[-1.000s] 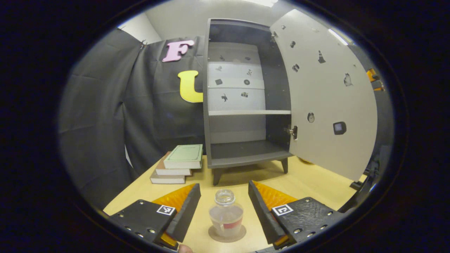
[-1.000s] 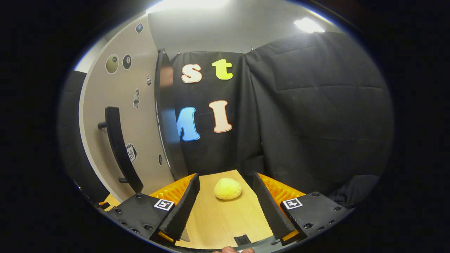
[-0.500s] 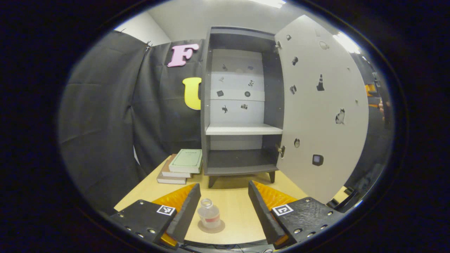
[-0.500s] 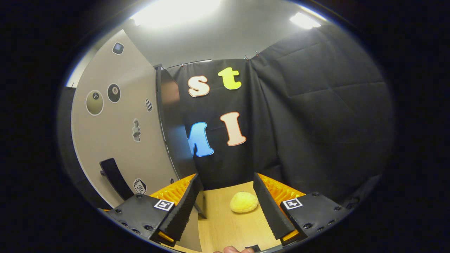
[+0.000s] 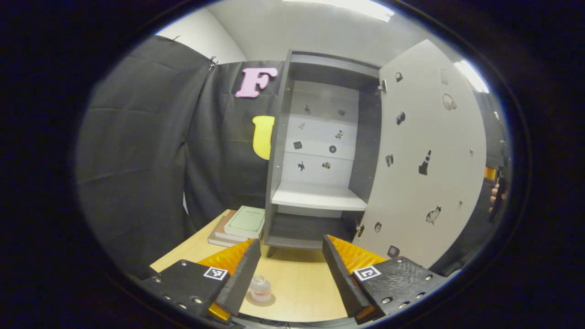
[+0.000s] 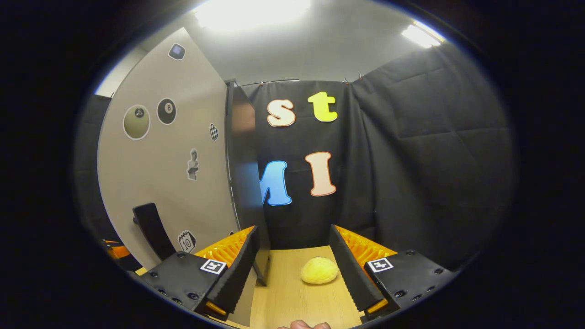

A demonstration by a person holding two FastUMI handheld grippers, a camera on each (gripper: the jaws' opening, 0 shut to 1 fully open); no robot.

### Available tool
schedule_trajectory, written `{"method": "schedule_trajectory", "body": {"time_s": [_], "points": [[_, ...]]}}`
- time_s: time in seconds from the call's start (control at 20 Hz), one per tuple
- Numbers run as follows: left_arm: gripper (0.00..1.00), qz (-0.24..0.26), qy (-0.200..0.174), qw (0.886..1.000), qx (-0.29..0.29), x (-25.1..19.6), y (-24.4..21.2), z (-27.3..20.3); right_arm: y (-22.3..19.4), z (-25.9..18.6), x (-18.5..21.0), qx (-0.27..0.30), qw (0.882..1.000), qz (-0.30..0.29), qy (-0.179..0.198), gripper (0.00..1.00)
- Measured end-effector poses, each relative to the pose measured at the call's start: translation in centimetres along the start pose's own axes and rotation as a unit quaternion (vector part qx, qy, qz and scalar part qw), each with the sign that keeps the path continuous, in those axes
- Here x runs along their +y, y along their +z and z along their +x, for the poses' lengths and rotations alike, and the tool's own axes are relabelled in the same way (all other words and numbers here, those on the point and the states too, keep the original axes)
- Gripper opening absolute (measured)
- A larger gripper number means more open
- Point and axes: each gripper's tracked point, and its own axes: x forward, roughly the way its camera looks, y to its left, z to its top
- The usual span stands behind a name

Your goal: Open the cabinet door with the right hand, grasp the bottle in the cabinet with the left hand and place it on the coaster, then close the cabinet door with the right hand.

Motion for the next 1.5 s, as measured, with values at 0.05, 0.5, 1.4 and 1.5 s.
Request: {"method": "schedule_trajectory", "body": {"time_s": [0.05,0.5,1.4,1.5], "points": [[0.82,0.002,0.004,1.000,0.004,-0.3,0.6,0.0,-0.1,0.1,0.4,0.002,1.000,0.003,0.010,0.96],[0.84,0.012,0.044,0.999,-0.011,0.1,7.1,0.2,-1.3,0.1,2.1,0.021,0.998,0.004,0.065,0.96],[0.82,-0.001,-0.039,0.999,0.006,10.2,7.9,6.4,-1.0,-2.3,8.7,0.016,0.999,0.014,-0.032,0.95],[0.82,0.005,-0.045,0.999,0.006,11.6,7.9,6.8,-1.4,-2.2,11.3,0.018,0.999,0.018,-0.025,0.95]]}}
